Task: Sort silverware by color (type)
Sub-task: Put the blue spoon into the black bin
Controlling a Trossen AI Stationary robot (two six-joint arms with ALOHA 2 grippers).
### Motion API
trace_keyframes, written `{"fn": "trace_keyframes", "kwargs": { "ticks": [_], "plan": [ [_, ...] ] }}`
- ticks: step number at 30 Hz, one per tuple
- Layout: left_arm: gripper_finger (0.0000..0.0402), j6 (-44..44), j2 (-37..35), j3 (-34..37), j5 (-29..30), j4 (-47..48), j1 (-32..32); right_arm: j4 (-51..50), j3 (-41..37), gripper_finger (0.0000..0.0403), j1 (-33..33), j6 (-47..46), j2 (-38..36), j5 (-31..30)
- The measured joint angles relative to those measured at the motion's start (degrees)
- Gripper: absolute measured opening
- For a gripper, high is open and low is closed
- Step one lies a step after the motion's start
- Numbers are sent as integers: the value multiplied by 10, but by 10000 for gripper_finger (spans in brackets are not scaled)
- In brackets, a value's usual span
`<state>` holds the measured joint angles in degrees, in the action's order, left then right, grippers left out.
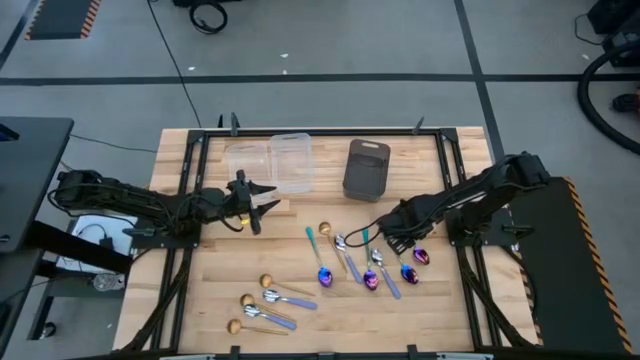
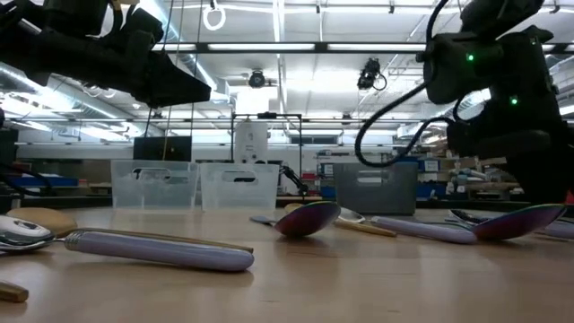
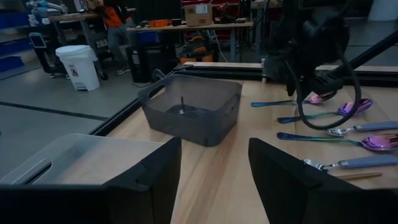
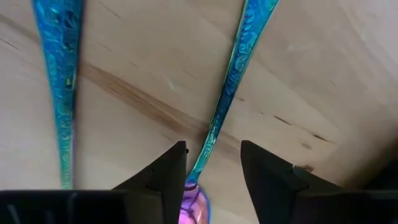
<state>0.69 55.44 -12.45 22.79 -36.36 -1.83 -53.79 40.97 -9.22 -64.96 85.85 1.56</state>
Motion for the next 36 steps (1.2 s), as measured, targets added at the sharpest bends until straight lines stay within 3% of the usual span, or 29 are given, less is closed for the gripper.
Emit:
{"fn": "trace_keyframes", "kwargs": {
  "ticks": [7, 14, 23, 36],
  "plan": [
    [194, 0, 0, 0, 0, 1, 0, 20, -1, 138, 7, 18, 9, 11],
    [194, 0, 0, 0, 0, 1, 0, 74, -36, 77, 25, 25, 2, 37],
    [194, 0, 0, 0, 0, 1, 0, 80, -34, 18, 29, 34, -9, 22],
    [194, 0, 0, 0, 0, 1, 0, 45, 23, 13, 31, 84, -6, -5]
  ]
}}
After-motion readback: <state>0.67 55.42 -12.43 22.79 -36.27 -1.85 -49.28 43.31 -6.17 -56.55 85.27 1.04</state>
